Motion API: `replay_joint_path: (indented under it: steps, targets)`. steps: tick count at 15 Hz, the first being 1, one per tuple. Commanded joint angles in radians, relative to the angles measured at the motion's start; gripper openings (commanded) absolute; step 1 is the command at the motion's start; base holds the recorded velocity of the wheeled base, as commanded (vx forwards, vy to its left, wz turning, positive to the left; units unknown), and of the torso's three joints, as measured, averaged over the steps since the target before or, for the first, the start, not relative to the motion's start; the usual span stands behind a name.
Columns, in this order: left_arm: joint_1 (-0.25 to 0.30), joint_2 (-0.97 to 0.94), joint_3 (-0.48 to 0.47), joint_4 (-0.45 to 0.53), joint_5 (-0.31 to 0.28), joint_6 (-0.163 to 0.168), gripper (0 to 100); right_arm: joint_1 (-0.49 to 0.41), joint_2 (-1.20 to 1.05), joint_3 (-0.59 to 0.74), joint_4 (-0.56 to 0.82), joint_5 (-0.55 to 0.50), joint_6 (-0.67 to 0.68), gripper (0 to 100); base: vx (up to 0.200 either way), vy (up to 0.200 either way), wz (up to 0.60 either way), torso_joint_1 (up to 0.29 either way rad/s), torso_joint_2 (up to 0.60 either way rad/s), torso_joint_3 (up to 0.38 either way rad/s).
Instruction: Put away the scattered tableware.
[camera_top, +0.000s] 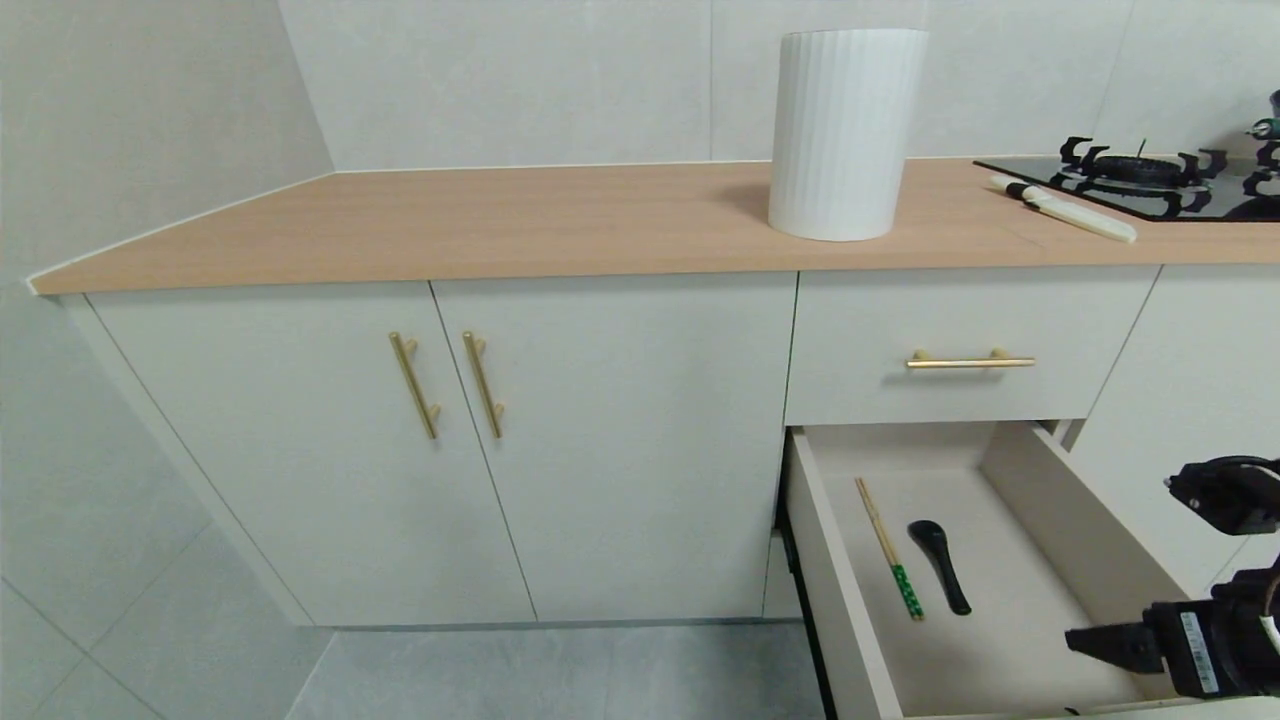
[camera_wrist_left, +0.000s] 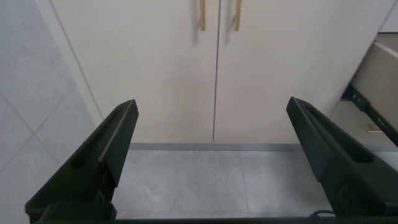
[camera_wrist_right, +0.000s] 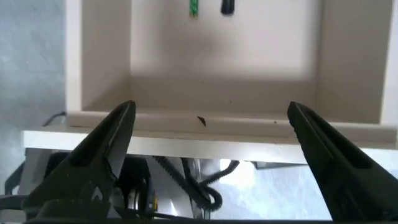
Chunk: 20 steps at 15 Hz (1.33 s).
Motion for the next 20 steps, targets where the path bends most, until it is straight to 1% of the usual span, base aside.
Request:
replay_joint_path:
  steps: [1, 2, 5, 7, 10, 14, 17, 20]
  targets:
    - [0.0, 0.0, 0.0, -0.001, -0.001, 0.0, 100, 0.025, 0.014, -0.046, 0.136, 0.005, -0.018, 100, 0.0, 0.0, 0.0, 0.0, 0.0, 0.0]
    - [0.0, 0.0, 0.0, -0.001, 0.001, 0.0, 100, 0.044, 0.029, -0.06, 0.208, 0.022, -0.036, 100, 0.0, 0.0, 0.0, 0.0, 0.0, 0.0]
    - [0.0, 0.0, 0.0, -0.001, 0.001, 0.0, 100, 0.119, 0.065, -0.056, 0.274, 0.051, -0.042, 100, 0.0, 0.0, 0.0, 0.0, 0.0, 0.0]
    - [0.0, 0.0, 0.0, -0.001, 0.001, 0.0, 100, 0.127, 0.091, -0.056, 0.304, 0.051, -0.042, 100, 0.0, 0.0, 0.0, 0.0, 0.0, 0.0]
    - [0.0, 0.0, 0.0, -0.001, 0.001, 0.0, 100, 0.131, 0.206, -0.078, 0.366, 0.051, -0.039, 100, 0.0, 0.0, 0.0, 0.0, 0.0, 0.0]
    - [0.0, 0.0, 0.0, -0.001, 0.001, 0.0, 100, 0.105, 0.292, -0.083, 0.347, 0.033, -0.024, 100, 0.0, 0.0, 0.0, 0.0, 0.0, 0.0]
    - [0.0, 0.0, 0.0, -0.001, 0.001, 0.0, 100, 0.067, 0.278, -0.076, 0.261, 0.007, -0.022, 100, 0.0, 0.0, 0.0, 0.0, 0.0, 0.0]
    - [0.0, 0.0, 0.0, -0.001, 0.001, 0.0, 100, 0.064, 0.273, -0.076, 0.205, -0.033, 0.014, 100, 0.0, 0.0, 0.0, 0.0, 0.0, 0.0]
